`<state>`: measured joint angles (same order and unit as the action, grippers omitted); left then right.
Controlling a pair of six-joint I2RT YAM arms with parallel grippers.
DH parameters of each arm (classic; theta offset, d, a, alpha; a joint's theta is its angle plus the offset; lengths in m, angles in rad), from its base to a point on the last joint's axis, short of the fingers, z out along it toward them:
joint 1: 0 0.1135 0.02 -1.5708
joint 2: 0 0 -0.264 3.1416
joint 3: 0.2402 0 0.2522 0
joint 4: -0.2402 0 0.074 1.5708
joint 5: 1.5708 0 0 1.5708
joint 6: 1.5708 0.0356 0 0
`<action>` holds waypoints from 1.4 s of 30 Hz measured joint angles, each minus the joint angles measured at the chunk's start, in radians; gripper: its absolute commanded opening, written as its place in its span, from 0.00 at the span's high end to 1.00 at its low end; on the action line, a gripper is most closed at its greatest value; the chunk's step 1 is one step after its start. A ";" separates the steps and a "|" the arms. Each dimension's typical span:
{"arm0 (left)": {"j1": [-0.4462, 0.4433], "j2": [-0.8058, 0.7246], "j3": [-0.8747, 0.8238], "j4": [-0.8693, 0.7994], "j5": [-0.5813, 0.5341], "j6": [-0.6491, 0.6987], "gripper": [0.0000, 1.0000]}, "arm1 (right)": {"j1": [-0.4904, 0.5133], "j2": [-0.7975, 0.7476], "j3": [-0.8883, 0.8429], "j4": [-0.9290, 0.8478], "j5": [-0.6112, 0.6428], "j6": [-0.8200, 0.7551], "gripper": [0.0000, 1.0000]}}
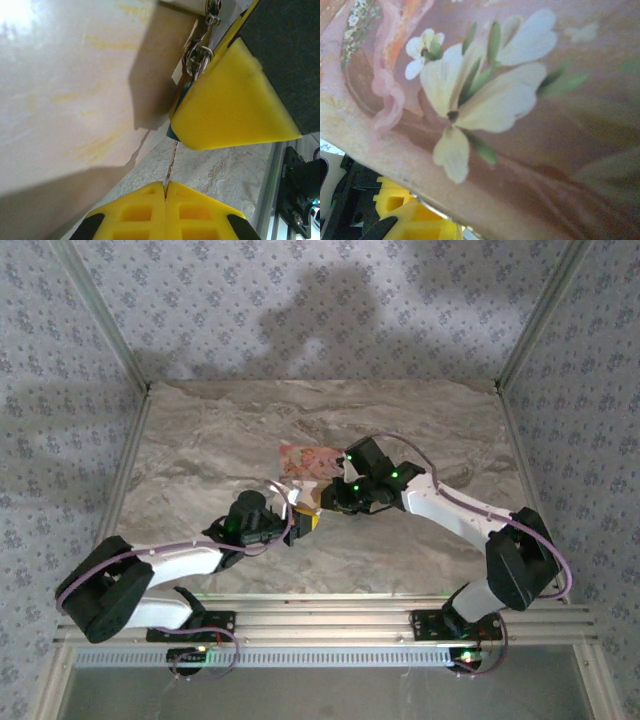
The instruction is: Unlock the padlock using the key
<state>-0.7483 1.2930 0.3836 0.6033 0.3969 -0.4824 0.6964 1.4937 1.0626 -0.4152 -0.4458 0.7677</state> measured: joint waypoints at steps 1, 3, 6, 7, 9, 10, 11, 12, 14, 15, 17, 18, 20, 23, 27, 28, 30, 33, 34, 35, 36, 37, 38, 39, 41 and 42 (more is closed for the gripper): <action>0.000 0.000 0.002 -0.001 0.000 0.002 1.00 | 0.000 0.000 0.000 0.000 0.001 0.000 1.00; 0.000 0.003 0.006 -0.005 0.002 0.006 1.00 | 0.000 -0.002 0.000 0.000 0.002 0.001 1.00; 0.000 0.006 0.018 -0.027 0.003 0.020 1.00 | -0.001 -0.002 0.000 0.000 0.004 0.003 1.00; 0.000 0.006 0.020 -0.032 0.003 0.027 1.00 | -0.001 -0.002 0.000 0.000 0.003 0.004 1.00; 0.000 0.006 0.029 -0.049 0.003 0.037 1.00 | -0.001 -0.002 0.000 0.000 0.004 0.007 1.00; 0.000 0.006 0.035 -0.059 0.003 0.042 1.00 | -0.001 -0.002 0.000 0.000 0.004 0.009 1.00; 0.000 0.006 0.039 -0.068 0.003 0.048 1.00 | -0.002 -0.002 0.000 0.000 0.004 0.012 1.00; 0.000 0.006 0.045 -0.079 0.003 0.053 1.00 | -0.002 -0.002 0.000 0.000 0.004 0.013 1.00; 0.000 0.006 0.054 -0.098 0.003 0.064 1.00 | -0.002 -0.002 0.000 0.000 0.005 0.016 1.00; 0.000 0.006 0.058 -0.108 0.003 0.068 1.00 | -0.002 -0.002 0.000 -0.001 0.005 0.019 1.00; 0.000 0.006 0.062 -0.116 0.001 0.074 1.00 | -0.002 -0.002 0.000 -0.002 0.005 0.023 1.00; 0.000 0.005 0.063 -0.119 -0.001 0.076 1.00 | -0.002 -0.002 0.000 -0.003 0.005 0.024 1.00; 0.000 0.000 0.063 -0.126 -0.002 0.082 1.00 | -0.002 -0.002 0.000 -0.005 0.004 0.027 1.00; 0.000 -0.017 0.063 -0.142 -0.009 0.088 1.00 | -0.002 -0.002 0.000 -0.005 0.002 0.031 1.00; 0.000 -0.023 0.079 -0.183 -0.019 0.104 1.00 | -0.002 -0.002 0.000 -0.005 -0.004 0.038 1.00; 0.000 -0.023 0.081 -0.186 -0.020 0.106 1.00 | -0.002 -0.002 0.000 -0.007 -0.005 0.039 1.00; 0.000 -0.023 0.085 -0.196 -0.024 0.108 1.00 | -0.002 -0.002 0.002 -0.010 -0.005 0.041 1.00; 0.000 -0.023 0.094 -0.212 -0.031 0.108 1.00 | -0.002 -0.002 0.002 -0.013 -0.004 0.045 1.00; 0.000 -0.023 0.095 -0.213 -0.032 0.108 1.00 | -0.002 -0.002 0.002 -0.013 -0.004 0.048 1.00; 0.000 -0.023 0.096 -0.214 -0.032 0.108 1.00 | -0.002 -0.002 0.002 -0.013 -0.004 0.050 1.00; 0.000 -0.023 0.097 -0.215 -0.033 0.108 1.00 | -0.002 -0.002 0.002 -0.011 -0.004 0.053 1.00; 0.000 -0.023 0.097 -0.216 -0.035 0.108 1.00 | -0.002 -0.002 0.002 -0.010 -0.004 0.056 1.00; 0.000 -0.023 0.098 -0.217 -0.035 0.108 1.00 | -0.002 -0.002 0.002 -0.007 -0.004 0.056 1.00; 0.000 -0.023 0.098 -0.218 -0.037 0.108 1.00 | -0.004 -0.002 0.002 -0.006 -0.006 0.058 1.00; 0.000 -0.023 0.100 -0.218 -0.039 0.108 1.00 | -0.009 -0.002 0.002 -0.006 -0.016 0.060 1.00; 0.000 -0.023 0.100 -0.216 -0.039 0.108 1.00 | -0.015 -0.002 0.002 -0.006 -0.023 0.060 1.00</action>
<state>-0.7486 1.2697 0.4831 0.3878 0.3580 -0.3740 0.6815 1.4921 1.0649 -0.4213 -0.4686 0.8276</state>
